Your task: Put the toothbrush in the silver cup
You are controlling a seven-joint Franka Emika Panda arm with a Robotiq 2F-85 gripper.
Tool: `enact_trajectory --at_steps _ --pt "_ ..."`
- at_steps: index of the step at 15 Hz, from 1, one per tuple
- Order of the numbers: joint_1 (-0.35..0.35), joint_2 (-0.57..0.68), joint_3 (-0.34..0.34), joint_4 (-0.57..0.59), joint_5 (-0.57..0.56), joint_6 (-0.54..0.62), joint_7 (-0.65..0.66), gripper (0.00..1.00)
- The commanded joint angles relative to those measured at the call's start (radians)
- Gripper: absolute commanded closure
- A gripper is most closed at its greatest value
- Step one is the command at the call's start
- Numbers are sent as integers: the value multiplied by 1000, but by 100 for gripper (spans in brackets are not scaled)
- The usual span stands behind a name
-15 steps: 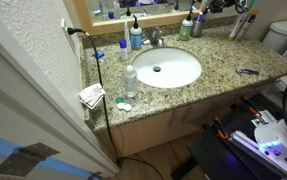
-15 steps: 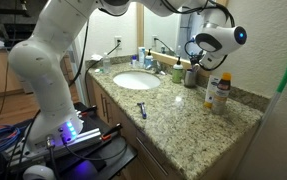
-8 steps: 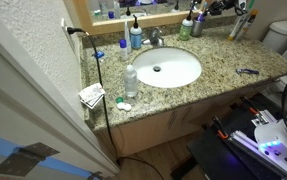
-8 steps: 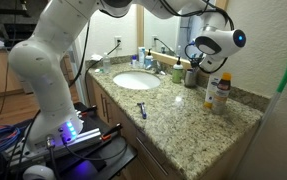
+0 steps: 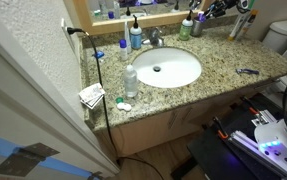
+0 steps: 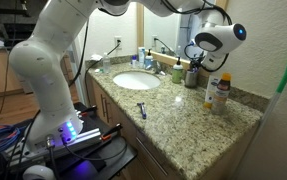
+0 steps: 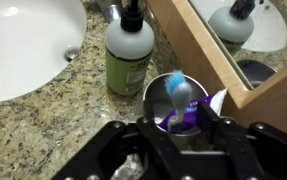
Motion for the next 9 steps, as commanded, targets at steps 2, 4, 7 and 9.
enact_trajectory --at_steps 2,4,7,9 --pt "20 -163 -10 -123 -85 6 -78 13" --pt "20 -229 -16 -151 -140 -32 -84 2" --pt "12 -329 -34 -178 -263 -171 -60 0" --pt "6 -270 -27 -110 -233 -154 -48 0"
